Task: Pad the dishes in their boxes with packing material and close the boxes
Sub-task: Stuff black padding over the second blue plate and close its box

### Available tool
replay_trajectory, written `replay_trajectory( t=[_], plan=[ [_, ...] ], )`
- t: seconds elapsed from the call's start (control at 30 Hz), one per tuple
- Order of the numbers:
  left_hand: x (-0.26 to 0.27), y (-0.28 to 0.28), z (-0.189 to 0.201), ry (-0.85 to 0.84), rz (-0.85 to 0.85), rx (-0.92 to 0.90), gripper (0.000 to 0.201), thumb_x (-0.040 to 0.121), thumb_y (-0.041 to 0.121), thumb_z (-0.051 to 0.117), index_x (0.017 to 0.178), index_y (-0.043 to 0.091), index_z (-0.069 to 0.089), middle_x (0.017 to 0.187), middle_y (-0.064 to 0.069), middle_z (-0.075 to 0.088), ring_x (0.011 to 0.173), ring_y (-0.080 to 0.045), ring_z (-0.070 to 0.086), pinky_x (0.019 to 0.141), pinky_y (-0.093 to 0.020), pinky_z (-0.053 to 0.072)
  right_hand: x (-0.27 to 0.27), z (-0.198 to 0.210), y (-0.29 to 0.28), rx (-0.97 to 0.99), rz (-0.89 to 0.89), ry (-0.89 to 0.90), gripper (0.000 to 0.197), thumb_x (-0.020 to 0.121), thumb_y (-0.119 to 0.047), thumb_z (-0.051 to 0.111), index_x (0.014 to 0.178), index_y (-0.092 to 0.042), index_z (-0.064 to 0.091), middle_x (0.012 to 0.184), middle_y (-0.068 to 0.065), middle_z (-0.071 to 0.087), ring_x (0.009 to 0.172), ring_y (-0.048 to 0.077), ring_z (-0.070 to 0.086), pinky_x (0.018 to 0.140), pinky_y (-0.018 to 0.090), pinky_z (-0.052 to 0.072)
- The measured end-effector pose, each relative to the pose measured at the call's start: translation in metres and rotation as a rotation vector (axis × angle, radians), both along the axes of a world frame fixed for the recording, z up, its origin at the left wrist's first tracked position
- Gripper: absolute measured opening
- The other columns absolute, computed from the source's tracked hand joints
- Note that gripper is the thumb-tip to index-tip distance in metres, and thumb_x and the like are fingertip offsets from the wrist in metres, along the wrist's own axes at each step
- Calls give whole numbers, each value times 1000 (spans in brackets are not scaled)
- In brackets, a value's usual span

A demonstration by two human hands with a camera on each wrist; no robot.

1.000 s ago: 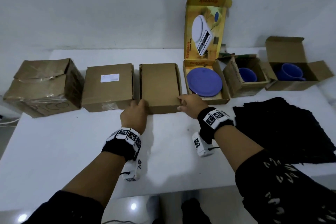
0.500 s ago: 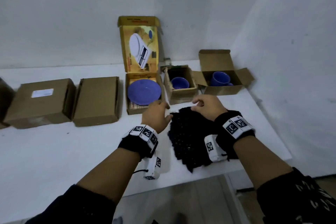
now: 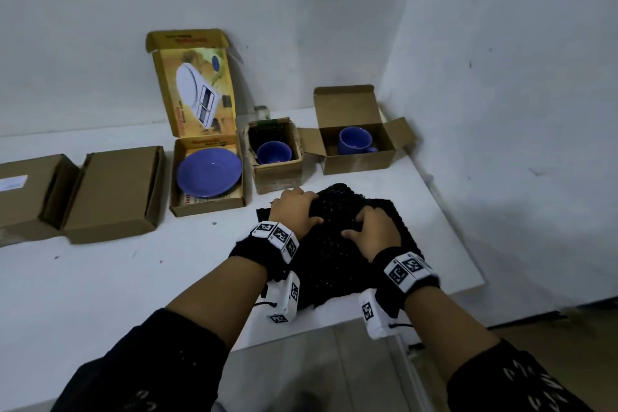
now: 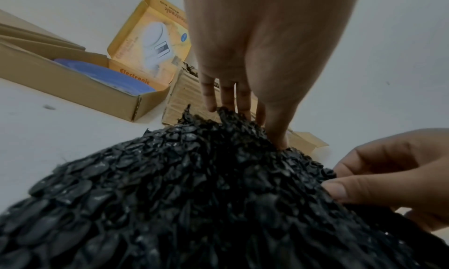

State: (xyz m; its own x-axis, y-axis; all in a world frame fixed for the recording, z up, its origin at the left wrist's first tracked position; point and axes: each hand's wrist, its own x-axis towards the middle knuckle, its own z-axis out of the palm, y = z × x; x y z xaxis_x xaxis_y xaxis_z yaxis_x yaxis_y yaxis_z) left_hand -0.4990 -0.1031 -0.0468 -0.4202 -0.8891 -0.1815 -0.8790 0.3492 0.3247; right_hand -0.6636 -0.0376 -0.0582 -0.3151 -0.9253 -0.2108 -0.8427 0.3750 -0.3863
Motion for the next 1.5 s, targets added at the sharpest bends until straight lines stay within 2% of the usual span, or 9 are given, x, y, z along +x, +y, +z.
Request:
replay_trajectory(
  t=[0.2, 0.37, 0.53, 0.63, 0.8, 0.93, 1.1, 1.23, 1.5],
  plan=[
    [-5, -4, 6, 215, 42, 5, 14, 83, 31, 67, 93, 23, 60, 97, 0, 65, 96, -20, 59, 82, -35, 49, -10, 3, -1, -186, 4, -100, 30, 77, -40, 72, 94, -17, 62, 103, 6, 61, 99, 26, 57, 85, 40, 50],
    [-4, -2, 27, 569, 128, 181, 12, 90, 21, 59, 83, 22, 49, 88, 2, 61, 88, -13, 57, 79, -28, 44, -12, 26, -8, -219, 20, -269, 62, 75, -52, 69, 124, -20, 50, 118, 2, 58, 110, 20, 55, 94, 36, 47],
    [9, -2, 46, 801, 94, 214, 12, 90, 12, 58, 85, 20, 51, 78, 5, 59, 75, -8, 55, 73, -25, 42, 3, 55, -13, -163, 146, -498, 48, 82, -33, 70, 124, -20, 52, 113, 1, 63, 107, 18, 58, 91, 27, 45],
    [25, -3, 51, 889, 141, 87, 14, 87, 16, 64, 94, 22, 53, 94, 5, 59, 92, -10, 57, 84, -26, 46, 18, 68, -22, -214, 182, -528, 22, 87, -21, 64, 108, -15, 60, 101, 1, 65, 99, 18, 60, 85, 28, 46],
    [53, 0, 58, 1067, 413, 330, 68, 78, 16, 75, 127, 14, 27, 117, -2, 50, 107, -16, 55, 87, -31, 49, 56, 82, -43, -304, 46, -856, 31, 87, -12, 64, 116, -12, 53, 114, 8, 65, 106, 19, 61, 95, 35, 49],
    [84, -11, 52, 1092, 534, 295, 70, 70, 18, 82, 119, 18, 32, 117, -17, 60, 102, -28, 63, 87, -45, 54, 87, 78, -63, -447, -14, -838, 48, 80, -9, 71, 107, -21, 33, 109, 12, 59, 99, 22, 61, 92, 38, 50],
    [128, -30, 55, 1019, 449, 79, 52, 79, 6, 72, 110, 16, 31, 110, -24, 59, 95, -31, 65, 79, -48, 56, 124, 72, -83, -393, 266, -713, 40, 85, -8, 64, 119, -24, 50, 114, 2, 54, 105, 21, 57, 94, 42, 50],
    [167, -51, 56, 914, 272, 13, 52, 81, 0, 66, 122, 20, 41, 121, -5, 53, 111, -23, 56, 92, -36, 50, 153, 74, -103, -190, 333, -745, 57, 83, -9, 69, 135, -15, 46, 106, -5, 51, 101, 12, 53, 78, 14, 47],
    [231, -101, 49, 587, 315, -93, 28, 77, 23, 75, 103, 15, 68, 105, -1, 48, 101, -12, 47, 96, -27, 40, 207, 64, -154, -239, 355, -642, 26, 85, -13, 68, 109, -3, 64, 112, 4, 43, 109, 16, 46, 97, 21, 36]
  ],
)
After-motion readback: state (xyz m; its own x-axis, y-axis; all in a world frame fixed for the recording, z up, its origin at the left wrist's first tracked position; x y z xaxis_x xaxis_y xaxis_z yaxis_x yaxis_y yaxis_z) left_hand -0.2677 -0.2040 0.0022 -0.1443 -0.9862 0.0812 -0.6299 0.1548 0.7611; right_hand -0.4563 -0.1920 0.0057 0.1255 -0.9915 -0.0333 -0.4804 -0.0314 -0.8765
